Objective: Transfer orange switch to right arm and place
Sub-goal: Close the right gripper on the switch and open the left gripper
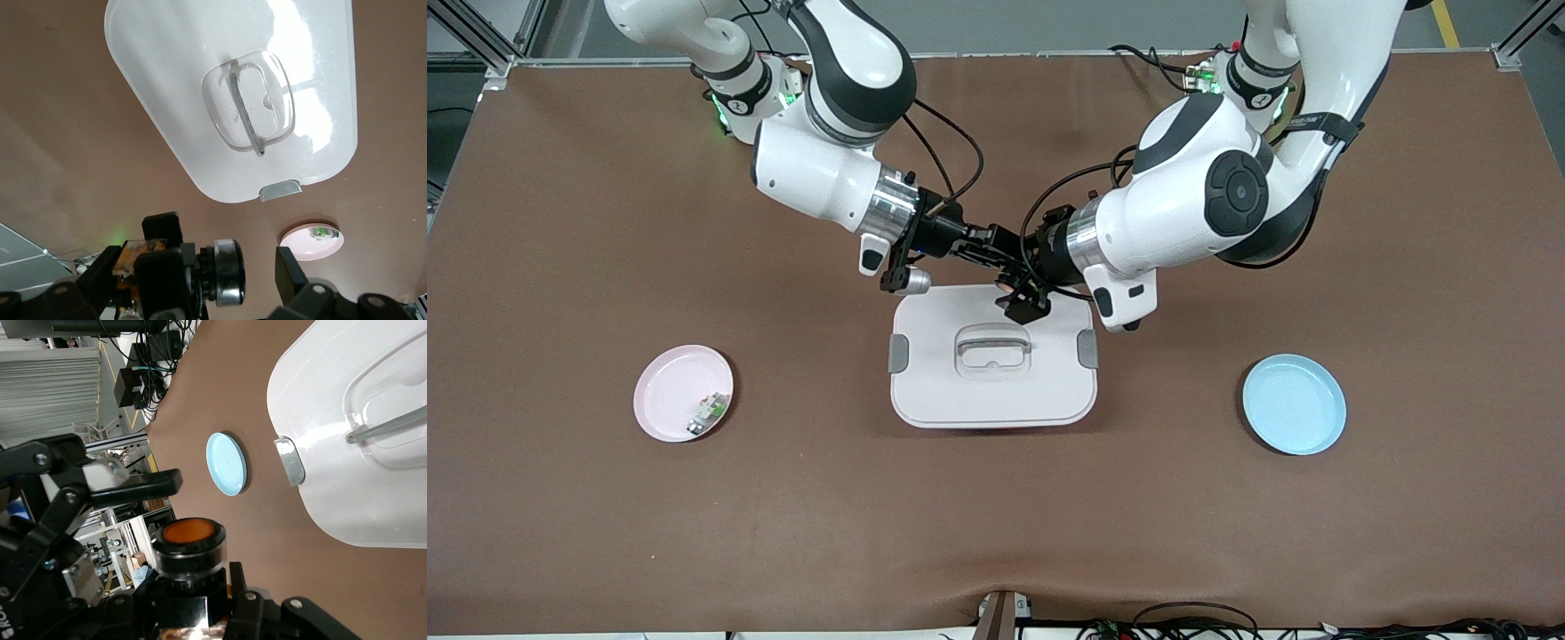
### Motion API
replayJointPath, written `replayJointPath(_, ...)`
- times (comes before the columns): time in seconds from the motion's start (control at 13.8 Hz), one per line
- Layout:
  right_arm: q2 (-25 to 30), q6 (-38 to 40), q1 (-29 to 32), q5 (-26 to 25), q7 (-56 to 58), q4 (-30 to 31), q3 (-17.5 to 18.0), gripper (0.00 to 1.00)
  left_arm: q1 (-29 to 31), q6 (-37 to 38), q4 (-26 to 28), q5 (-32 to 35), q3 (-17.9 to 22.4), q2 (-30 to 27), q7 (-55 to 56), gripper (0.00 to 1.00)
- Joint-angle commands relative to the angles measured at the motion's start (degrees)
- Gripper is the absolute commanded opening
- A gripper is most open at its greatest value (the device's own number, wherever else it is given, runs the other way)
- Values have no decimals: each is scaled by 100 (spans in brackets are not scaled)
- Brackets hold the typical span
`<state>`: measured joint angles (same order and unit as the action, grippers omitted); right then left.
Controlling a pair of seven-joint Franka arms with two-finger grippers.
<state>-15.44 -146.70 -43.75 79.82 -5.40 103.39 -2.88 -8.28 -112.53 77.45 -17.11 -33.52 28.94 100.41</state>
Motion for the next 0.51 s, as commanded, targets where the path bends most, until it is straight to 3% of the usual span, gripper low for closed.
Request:
replayJointPath(0.0,164,45,-11,8,-102,128,6,0,98,300,-37,-38,29,-239,75,100)
replayJointPath(0.29,252,45,-2,-97,-67,137,-11,0,475,434,-19,225,38,-625,-4,100)
replayJointPath(0.44,348,62,33,-675,-67,242,-11,0,511,477,-10,812,47,-688,-135,100)
